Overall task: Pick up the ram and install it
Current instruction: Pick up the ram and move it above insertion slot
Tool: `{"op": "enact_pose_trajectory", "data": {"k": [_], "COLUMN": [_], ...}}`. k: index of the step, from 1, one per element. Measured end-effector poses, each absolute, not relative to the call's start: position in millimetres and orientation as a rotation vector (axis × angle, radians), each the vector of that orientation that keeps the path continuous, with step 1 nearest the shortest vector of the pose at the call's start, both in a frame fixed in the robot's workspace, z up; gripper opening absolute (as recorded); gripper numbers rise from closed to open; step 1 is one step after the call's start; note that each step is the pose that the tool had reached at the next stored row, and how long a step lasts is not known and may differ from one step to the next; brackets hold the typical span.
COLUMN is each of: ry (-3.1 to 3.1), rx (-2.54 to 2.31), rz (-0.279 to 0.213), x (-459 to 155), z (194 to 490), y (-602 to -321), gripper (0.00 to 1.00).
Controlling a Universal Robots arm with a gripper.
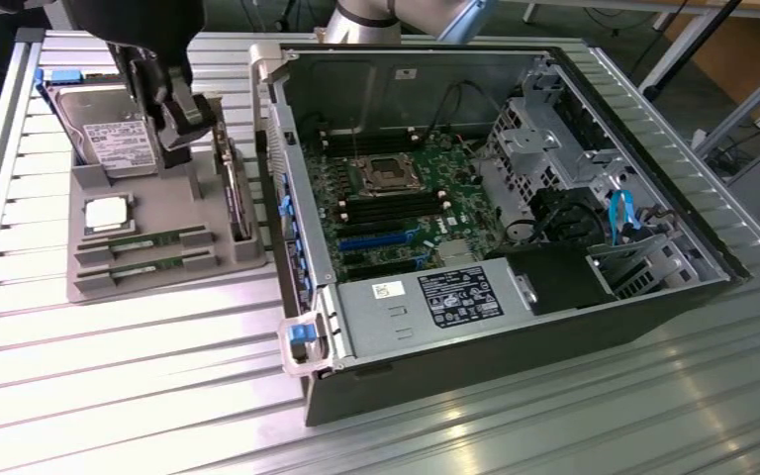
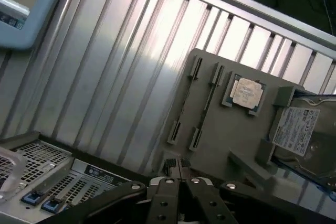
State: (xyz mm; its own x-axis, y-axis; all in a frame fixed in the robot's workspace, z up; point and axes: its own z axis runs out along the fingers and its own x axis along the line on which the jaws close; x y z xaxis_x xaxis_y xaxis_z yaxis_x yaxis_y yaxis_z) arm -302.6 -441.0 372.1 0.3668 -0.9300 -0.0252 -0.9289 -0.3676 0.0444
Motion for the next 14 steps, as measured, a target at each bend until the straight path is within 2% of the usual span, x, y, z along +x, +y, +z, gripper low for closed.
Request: {"op": "enact_pose_trajectory", "data": {"k": [12, 14], "ry": [-2.240, -2.240], "rx": [2.183, 2.183], "rz": [-0.077, -0.077], "x": [-302.6, -302.8], "z": [366.1, 366.1], "y": [-441.0, -441.1], "gripper": [0.10, 0.24]}}
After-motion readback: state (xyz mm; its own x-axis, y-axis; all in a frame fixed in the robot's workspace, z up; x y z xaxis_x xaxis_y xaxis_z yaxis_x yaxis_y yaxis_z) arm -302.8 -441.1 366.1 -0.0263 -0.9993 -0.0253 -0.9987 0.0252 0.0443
